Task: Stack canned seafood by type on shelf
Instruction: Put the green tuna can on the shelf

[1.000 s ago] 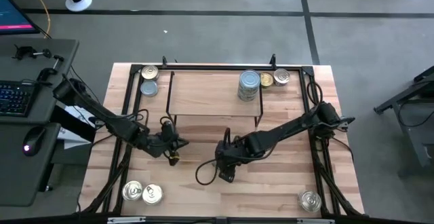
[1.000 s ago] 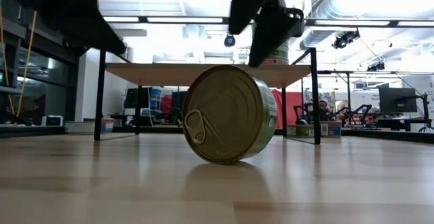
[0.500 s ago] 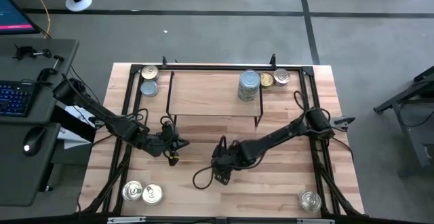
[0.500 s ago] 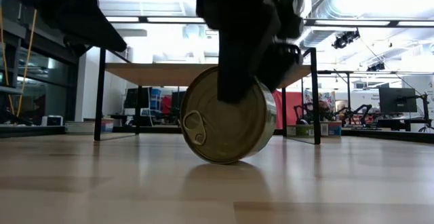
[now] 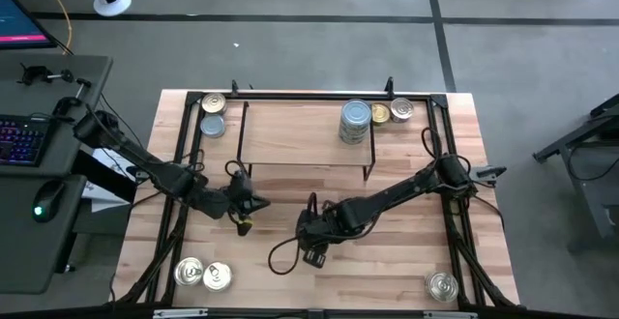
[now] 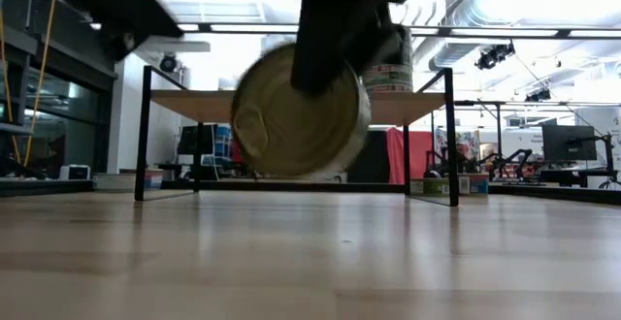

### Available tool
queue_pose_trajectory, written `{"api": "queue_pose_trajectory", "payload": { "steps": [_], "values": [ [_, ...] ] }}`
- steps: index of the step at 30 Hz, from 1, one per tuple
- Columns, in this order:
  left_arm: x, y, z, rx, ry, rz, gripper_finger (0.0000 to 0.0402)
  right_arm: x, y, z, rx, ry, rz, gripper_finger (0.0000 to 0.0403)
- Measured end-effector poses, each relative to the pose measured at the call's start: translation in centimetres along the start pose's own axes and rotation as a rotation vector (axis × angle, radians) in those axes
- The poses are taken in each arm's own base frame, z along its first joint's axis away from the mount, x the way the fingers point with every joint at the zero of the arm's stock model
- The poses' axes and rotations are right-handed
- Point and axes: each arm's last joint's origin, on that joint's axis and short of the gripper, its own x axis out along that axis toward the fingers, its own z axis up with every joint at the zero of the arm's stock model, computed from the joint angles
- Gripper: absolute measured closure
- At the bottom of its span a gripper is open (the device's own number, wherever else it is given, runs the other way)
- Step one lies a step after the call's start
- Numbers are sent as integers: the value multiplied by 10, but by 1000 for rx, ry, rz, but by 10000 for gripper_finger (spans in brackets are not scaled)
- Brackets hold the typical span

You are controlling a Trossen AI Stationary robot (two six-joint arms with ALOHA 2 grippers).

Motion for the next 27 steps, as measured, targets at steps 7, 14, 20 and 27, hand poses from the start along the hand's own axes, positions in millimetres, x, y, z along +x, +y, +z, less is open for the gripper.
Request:
{"api": "queue_pose_trajectory", "payload": {
  "steps": [7,14,20,27],
  "values": [
    [-28,-4,32,131,-127,-64,401,-23,2,-12,-28,8,-32,288],
    [-43,5,35,164,-135,-36,402,-64,-42,-76,268,-31,-72,288],
    [-43,9,31,192,-96,-12,402,-89,-59,-75,617,-574,344,288],
    [-42,9,30,184,-95,-1,401,-78,-100,-27,974,-1023,402,288]
  ]
}}
